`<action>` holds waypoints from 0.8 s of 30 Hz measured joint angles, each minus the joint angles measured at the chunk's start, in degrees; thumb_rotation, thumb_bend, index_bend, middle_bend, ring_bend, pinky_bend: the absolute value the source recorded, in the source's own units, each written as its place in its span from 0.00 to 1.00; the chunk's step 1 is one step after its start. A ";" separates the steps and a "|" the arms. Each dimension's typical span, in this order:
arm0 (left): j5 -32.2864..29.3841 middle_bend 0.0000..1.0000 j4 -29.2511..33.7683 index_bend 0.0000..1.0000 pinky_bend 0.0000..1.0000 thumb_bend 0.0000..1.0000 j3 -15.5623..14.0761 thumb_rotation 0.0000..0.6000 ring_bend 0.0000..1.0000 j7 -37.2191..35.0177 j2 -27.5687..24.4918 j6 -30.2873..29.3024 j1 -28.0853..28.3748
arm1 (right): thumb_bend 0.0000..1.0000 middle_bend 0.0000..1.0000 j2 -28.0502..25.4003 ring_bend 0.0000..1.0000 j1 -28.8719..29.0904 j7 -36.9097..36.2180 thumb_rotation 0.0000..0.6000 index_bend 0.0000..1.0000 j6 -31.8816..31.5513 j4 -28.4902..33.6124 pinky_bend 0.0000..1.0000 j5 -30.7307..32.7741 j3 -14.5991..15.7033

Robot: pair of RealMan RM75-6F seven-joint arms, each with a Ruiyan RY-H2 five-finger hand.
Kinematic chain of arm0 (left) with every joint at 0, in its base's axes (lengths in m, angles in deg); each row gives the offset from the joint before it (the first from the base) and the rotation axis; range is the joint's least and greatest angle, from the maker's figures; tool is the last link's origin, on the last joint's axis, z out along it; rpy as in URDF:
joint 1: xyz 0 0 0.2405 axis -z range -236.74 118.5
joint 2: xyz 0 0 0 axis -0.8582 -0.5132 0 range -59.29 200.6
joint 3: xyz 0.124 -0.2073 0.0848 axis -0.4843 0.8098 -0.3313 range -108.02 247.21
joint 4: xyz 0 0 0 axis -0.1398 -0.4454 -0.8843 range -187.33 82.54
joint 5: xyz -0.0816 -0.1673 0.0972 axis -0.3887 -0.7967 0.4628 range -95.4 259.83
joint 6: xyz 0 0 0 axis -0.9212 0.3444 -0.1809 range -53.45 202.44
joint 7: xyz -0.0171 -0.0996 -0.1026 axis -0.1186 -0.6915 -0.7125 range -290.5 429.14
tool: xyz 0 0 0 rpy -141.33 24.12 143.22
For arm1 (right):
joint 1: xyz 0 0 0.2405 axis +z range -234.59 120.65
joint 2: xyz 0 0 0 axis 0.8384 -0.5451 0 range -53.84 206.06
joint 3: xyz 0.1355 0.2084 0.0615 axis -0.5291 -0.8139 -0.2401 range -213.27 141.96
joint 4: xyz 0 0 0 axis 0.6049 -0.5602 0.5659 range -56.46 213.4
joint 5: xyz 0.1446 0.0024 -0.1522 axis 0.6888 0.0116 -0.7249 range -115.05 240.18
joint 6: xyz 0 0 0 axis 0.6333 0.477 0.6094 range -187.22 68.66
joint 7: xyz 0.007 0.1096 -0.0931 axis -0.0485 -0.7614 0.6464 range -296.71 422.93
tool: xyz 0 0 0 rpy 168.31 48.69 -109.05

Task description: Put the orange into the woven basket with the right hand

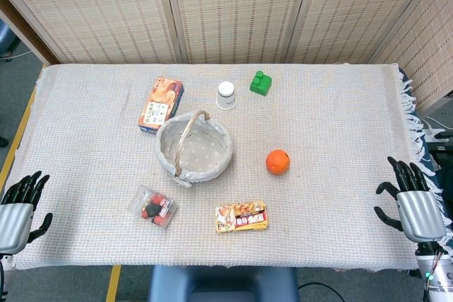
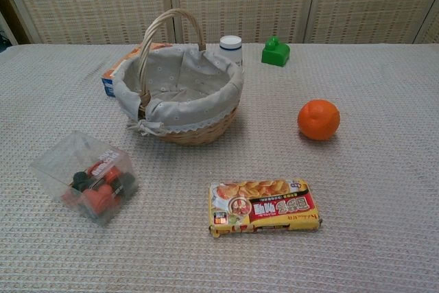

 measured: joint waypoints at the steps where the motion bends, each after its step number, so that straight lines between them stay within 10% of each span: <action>1: -0.11 0.00 0.17 0.00 0.12 0.38 0.07 1.00 0.00 0.01 0.01 0.09 0.09 | 0.12 0.00 -0.24 0.00 0.07 0.06 1.00 0.50 0.45 0.12 0.00 0.45 0.01; 16: 0.34 0.00 -0.07 0.00 0.12 0.38 0.06 1.00 0.00 -2.55 0.08 0.05 0.24 | 0.06 0.00 -1.98 0.00 0.98 0.82 1.00 0.54 4.09 5.31 0.00 2.51 0.34; 20: 0.97 0.00 -0.14 0.00 0.12 0.38 -0.05 1.00 0.00 -3.51 -0.10 -0.06 0.28 | 0.00 0.00 -2.12 0.00 2.07 5.23 1.00 0.01 5.55 7.87 0.00 4.26 -0.32; 24: 0.91 0.00 -0.04 0.00 0.12 0.38 -0.17 1.00 0.00 -4.05 -0.24 0.13 0.30 | 0.00 0.00 -1.40 0.00 3.47 11.35 1.00 0.00 6.97 10.54 0.00 7.19 -1.37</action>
